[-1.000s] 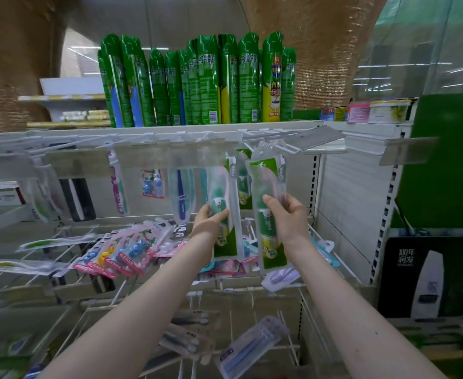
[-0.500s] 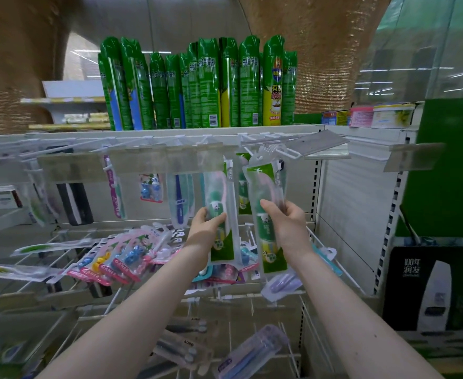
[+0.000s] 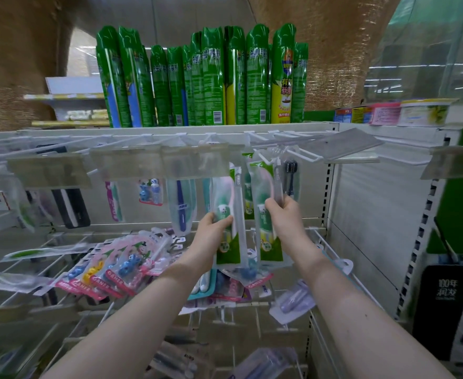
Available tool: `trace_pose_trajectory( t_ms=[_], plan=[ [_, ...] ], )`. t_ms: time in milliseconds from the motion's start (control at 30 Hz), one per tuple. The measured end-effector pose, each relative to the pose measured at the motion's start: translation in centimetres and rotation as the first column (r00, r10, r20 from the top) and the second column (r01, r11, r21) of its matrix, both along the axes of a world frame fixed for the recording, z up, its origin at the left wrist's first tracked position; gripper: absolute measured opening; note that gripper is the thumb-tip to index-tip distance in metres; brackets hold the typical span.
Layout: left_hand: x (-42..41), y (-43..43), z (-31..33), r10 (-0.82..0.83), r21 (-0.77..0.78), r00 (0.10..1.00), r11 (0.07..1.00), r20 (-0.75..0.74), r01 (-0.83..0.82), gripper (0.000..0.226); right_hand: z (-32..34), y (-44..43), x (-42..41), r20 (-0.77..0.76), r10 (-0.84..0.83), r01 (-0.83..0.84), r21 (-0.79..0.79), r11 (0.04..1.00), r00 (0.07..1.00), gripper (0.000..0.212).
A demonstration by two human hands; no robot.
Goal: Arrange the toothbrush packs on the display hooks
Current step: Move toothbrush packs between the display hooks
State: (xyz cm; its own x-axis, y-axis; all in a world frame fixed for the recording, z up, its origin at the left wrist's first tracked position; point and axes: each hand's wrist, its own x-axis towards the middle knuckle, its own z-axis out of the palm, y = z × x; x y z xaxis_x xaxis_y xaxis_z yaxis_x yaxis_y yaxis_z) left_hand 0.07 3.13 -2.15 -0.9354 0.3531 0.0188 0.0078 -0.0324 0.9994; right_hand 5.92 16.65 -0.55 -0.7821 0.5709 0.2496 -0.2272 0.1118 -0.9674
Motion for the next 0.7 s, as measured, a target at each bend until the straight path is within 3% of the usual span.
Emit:
trace_pose_trajectory(
  t_ms=[100, 267, 567, 700],
  plan=[
    [-0.9, 0.2, 0.3, 0.011, -0.002, 1.0, 1.0, -0.023, -0.011, 0.029, 0.3, 0.7, -1.9, 0.026, -0.024, 0.023, 0.049, 0.999, 0.999, 0.02],
    [-1.9, 0.4, 0.1, 0.009, -0.053, 0.998, 0.999, -0.058, -0.012, 0.029, 0.3, 1.4, -4.0, 0.064, -0.069, 0.065, 0.066, 0.996, 0.996, 0.03],
    [-3.1, 0.7, -0.3, -0.013, -0.053, 0.998, 0.999, -0.064, 0.01, 0.032, 0.4, 1.9, -6.2, 0.029, -0.169, 0.166, 0.093, 0.982, 0.985, 0.021],
    [-3.1, 0.7, -0.4, -0.021, -0.044, 0.997, 0.999, -0.069, 0.018, 0.043, 0.6, 2.1, -6.5, 0.041, -0.181, 0.175, 0.118, 0.978, 0.983, 0.021]
  ],
)
